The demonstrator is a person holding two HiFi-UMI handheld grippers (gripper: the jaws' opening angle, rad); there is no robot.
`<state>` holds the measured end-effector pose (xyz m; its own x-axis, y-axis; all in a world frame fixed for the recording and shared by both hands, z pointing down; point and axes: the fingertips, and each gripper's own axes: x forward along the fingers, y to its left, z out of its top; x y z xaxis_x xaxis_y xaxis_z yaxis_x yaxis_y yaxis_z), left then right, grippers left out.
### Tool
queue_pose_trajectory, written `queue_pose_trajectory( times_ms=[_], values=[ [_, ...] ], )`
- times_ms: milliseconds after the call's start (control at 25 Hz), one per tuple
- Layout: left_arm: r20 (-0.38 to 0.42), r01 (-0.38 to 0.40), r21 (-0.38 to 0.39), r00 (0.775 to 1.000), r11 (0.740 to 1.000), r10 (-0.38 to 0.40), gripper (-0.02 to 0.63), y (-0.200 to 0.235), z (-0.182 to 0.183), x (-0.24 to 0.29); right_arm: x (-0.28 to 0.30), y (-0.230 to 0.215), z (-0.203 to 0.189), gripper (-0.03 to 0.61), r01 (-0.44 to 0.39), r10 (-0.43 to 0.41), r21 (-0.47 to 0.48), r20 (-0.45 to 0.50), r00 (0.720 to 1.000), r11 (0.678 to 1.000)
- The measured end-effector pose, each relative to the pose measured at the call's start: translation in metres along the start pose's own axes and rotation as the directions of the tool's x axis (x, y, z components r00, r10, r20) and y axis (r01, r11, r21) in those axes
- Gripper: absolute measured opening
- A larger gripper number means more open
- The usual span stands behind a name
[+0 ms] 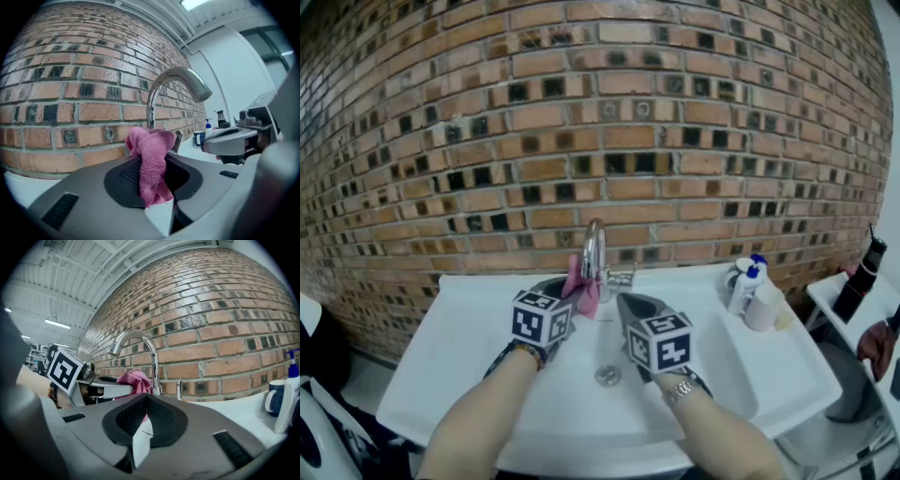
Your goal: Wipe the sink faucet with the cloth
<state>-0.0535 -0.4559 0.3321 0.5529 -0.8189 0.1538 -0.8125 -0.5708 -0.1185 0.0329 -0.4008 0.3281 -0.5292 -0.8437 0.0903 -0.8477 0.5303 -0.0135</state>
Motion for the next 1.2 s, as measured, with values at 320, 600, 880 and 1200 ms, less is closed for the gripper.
queue_pose_trajectory(
  times_ms=[320,600,880,1200],
  values=[
    [-0.011,-0.023,-0.025,1.0,0.999,0.023,0.104,0.025,-0.004,0.029,-0.006,-0.002,0.006,0.012,-0.025,0.026,-0.035,0.023,0.999,0.999],
    [-0.019,-0.02,-0.057,1.0,0.998,0.018,0.104,0.032,-0.011,0.044,-0.004,0.002,0.002,0.012,-0.052,0.052,-0.036,0.01,0.999,0.998],
    [-0.027,-0.005,-0.079,1.0,0.997,0.003,0.104,0.036,-0.013,0.055,-0.004,0.006,0.002,0.012,-0.068,0.068,-0.038,0.01,0.998,0.997],
    [-0.013,0.021,-0.11,1.0,0.994,-0.023,0.103,0.04,-0.01,0.061,-0.003,0.01,0.002,0.012,-0.085,0.086,-0.041,0.015,0.996,0.996]
  ],
)
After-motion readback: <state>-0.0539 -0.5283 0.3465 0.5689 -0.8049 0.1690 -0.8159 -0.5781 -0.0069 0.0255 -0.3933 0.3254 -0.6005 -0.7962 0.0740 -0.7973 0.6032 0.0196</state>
